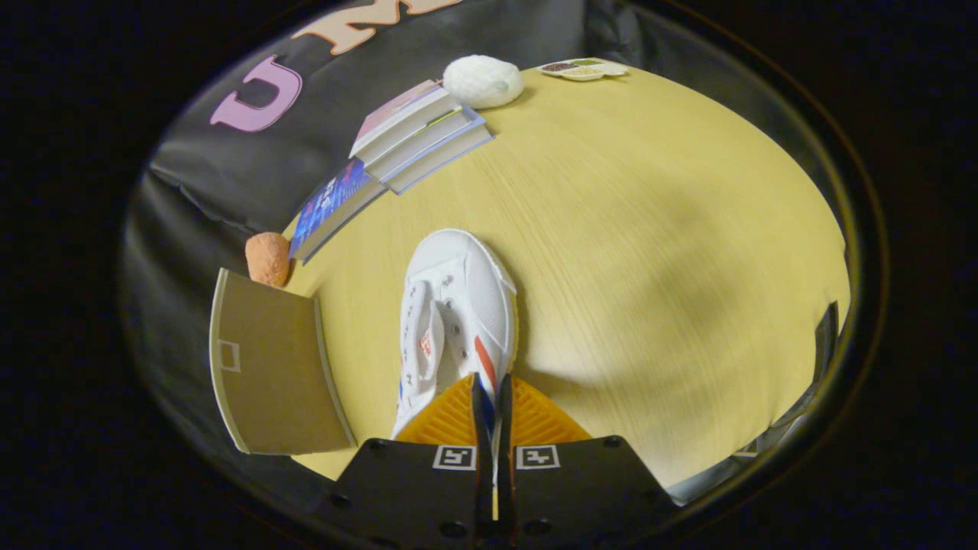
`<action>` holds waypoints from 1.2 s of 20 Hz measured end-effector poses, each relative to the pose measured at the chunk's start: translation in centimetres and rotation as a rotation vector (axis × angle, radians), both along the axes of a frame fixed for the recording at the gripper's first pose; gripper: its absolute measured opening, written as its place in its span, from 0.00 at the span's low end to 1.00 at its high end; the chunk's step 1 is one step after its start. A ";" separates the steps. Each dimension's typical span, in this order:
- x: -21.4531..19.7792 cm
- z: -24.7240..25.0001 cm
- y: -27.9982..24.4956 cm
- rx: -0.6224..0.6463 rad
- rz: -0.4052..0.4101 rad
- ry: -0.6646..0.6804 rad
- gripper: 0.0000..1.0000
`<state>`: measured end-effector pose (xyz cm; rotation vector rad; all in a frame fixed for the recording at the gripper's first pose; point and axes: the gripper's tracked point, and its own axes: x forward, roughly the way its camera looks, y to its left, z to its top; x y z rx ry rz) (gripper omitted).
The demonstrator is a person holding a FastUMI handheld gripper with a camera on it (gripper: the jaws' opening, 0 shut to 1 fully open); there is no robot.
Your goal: Open the storage box then place both shoes into the box .Put the left shoe in first, then the right shoe, with the right side of both shoes facing outward in a uniform manner.
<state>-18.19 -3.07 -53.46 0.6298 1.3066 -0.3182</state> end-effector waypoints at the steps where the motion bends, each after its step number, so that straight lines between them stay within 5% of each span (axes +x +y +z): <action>1: 0.2 0.4 0.3 0.022 -0.021 -0.012 0.05; 5: 1.8 2.4 1.0 0.092 -0.111 -0.070 0.05; 9: 5.4 6.7 3.2 0.145 -0.112 -0.160 0.05; 17: 14.0 16.4 13.7 0.271 0.024 -0.331 0.05; 24: 15.4 17.4 23.4 0.330 0.189 -0.308 0.05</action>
